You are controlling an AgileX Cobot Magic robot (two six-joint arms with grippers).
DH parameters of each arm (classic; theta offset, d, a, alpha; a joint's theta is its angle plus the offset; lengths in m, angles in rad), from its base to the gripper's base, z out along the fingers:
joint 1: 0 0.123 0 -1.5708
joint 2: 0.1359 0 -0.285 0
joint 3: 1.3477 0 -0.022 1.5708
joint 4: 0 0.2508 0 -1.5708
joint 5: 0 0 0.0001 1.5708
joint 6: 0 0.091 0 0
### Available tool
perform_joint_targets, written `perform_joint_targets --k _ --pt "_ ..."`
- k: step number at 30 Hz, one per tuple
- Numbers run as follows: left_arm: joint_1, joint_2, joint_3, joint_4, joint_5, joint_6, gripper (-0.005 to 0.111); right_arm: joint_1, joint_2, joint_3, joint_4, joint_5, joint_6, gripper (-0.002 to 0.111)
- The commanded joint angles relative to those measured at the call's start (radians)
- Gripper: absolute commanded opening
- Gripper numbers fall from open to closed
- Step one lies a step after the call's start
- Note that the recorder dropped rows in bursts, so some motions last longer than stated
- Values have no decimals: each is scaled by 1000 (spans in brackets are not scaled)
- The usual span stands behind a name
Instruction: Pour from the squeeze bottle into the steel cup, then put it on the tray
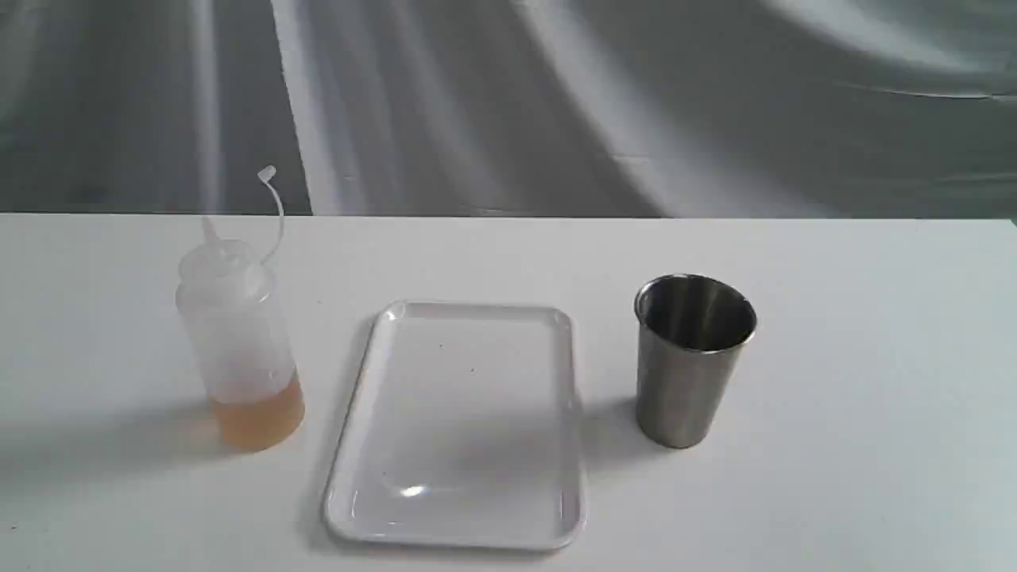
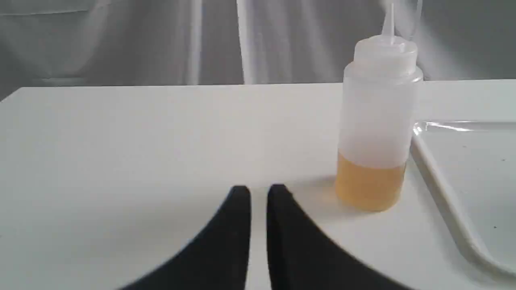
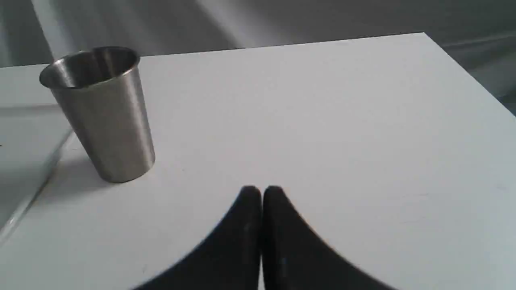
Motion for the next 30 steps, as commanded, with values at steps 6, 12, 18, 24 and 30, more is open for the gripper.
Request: perform_joint_targets --k 6,12,18,24,30 --pt "0 -3 4 -7 -9 -4 8 -6 -5 4 -15 -17 -2 0" --pt "0 -3 4 -7 -9 -2 8 -6 -5 4 -16 -152 -2 0" --pt "0 -3 4 -7 -9 -2 8 -6 -5 4 68 -350 10 0" --pt "0 -3 4 -7 -9 -7 8 -6 -5 4 277 -537 32 0" --pt "0 -3 4 -7 -9 -7 8 -6 -5 4 496 -643 48 0"
